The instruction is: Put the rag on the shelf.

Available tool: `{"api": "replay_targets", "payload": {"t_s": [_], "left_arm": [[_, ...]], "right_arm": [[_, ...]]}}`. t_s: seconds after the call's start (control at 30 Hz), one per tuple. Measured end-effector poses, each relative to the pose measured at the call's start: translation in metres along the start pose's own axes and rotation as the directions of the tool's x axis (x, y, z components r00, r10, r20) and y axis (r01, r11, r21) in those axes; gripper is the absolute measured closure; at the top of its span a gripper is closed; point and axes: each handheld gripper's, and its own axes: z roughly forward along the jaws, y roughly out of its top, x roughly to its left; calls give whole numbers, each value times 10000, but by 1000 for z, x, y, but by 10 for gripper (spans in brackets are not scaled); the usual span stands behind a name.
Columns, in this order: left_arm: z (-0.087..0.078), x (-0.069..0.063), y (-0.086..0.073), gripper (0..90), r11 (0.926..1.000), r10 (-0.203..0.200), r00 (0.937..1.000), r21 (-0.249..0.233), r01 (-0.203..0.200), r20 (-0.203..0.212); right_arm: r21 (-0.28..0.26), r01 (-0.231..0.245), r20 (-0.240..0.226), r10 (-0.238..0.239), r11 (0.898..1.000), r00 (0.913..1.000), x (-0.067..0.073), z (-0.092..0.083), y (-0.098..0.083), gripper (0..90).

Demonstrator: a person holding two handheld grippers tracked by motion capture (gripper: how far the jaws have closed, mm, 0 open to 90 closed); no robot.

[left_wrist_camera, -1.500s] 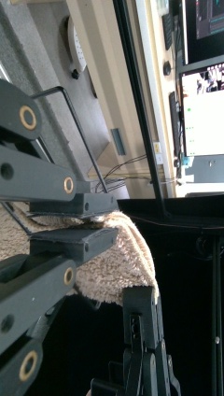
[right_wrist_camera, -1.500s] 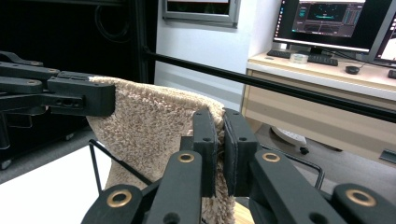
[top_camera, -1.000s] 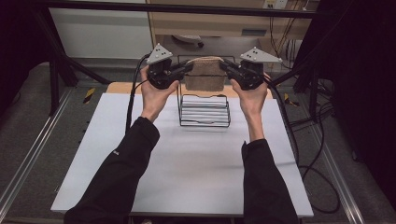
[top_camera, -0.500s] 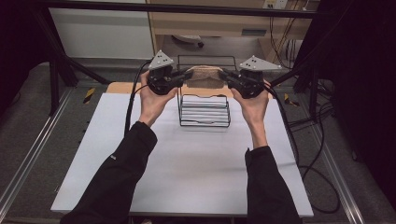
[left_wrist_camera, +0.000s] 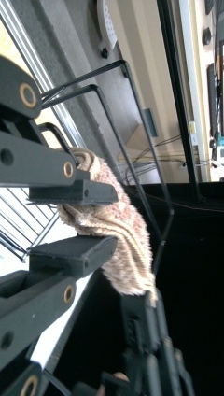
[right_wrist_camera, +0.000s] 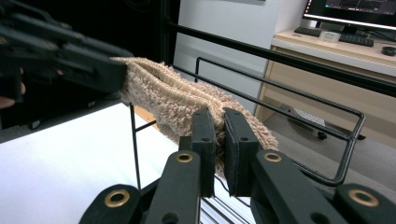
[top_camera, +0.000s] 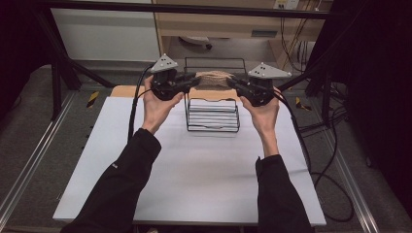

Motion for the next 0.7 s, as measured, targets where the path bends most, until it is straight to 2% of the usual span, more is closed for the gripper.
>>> {"api": "replay_targets", "payload": {"t_s": [0.1,0.23,0.3,0.47,0.7], "left_arm": [[-3,0,7,712,9995,-258,9996,-193,260,77],[-3,-2,15,775,9982,-502,9987,-324,505,94],[1,-3,16,817,9982,-567,9984,-172,567,-15],[12,-3,11,872,9972,-617,9981,423,615,36],[15,-5,2,894,9953,-478,9988,845,464,143]], "right_arm": [[75,80,-4,-80,9999,10000,1,0,-1,840],[146,182,-4,-182,9997,9998,2,1,-2,841],[139,152,-25,-151,9998,9999,1,1,-3,840],[119,142,-94,-141,9998,9999,1,1,-5,838],[212,171,-184,-167,9996,9997,1,1,-8,820]]}}
